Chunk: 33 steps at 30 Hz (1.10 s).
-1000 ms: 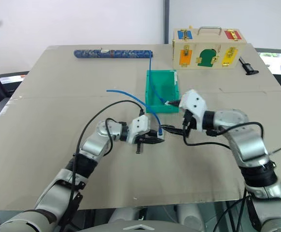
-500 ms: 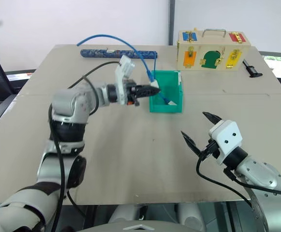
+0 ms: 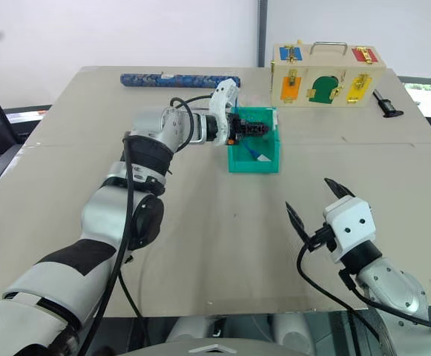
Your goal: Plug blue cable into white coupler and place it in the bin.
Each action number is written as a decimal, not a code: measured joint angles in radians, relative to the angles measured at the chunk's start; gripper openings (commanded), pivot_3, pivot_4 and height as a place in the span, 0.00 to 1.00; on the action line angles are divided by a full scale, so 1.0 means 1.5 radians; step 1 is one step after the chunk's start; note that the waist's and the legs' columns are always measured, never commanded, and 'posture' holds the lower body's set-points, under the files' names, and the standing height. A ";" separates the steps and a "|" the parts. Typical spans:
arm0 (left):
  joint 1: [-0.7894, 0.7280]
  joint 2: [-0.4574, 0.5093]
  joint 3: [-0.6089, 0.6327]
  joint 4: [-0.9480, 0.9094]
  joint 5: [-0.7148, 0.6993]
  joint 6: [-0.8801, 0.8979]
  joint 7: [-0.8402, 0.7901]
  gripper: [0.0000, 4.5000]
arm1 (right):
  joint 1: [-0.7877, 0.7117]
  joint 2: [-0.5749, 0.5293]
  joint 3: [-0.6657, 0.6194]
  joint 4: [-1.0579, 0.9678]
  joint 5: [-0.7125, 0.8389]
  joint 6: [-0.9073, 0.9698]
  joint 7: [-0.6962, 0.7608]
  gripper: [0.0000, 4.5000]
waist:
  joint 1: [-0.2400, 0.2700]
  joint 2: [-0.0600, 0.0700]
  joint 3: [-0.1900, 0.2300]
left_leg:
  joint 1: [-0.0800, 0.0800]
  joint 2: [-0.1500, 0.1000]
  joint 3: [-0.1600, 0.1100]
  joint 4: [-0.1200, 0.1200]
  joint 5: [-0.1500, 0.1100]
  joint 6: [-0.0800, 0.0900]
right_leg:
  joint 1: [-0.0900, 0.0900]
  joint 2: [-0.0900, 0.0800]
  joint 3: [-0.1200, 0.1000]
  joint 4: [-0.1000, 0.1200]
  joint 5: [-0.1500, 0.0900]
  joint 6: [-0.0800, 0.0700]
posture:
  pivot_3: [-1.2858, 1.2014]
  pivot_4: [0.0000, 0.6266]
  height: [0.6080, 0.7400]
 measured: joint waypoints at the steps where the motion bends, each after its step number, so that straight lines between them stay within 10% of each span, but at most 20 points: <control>1: 0.010 0.013 -0.001 -0.032 -0.006 0.033 -0.003 0.99 | 0.001 0.000 0.000 -0.003 0.001 0.000 0.000 1.00 | -0.001 0.000 0.000 | 0.000 0.000 0.000 0.000 0.000 0.000 | 0.000 0.000 0.000 0.000 0.000 0.000 | 0.52 0.24 1.00; 12: 0.361 0.172 -0.011 -0.570 -0.104 0.054 -0.122 0.99 | -0.013 -0.036 -0.049 0.034 0.062 -0.011 0.048 1.00 | 0.000 0.001 0.001 | 0.002 0.002 0.000 -0.002 0.001 -0.002 | 0.000 -0.001 0.004 0.000 0.001 -0.002 | 0.52 0.24 1.00; 33: 0.813 0.337 0.036 -0.702 -0.062 -0.397 -0.282 0.99 | 0.116 -0.104 -0.187 0.125 0.128 -0.087 0.168 1.00 | 0.006 0.001 0.001 | 0.004 0.004 0.004 -0.003 0.000 0.000 | 0.000 -0.002 0.005 0.000 -0.002 -0.003 | 0.52 0.24 1.00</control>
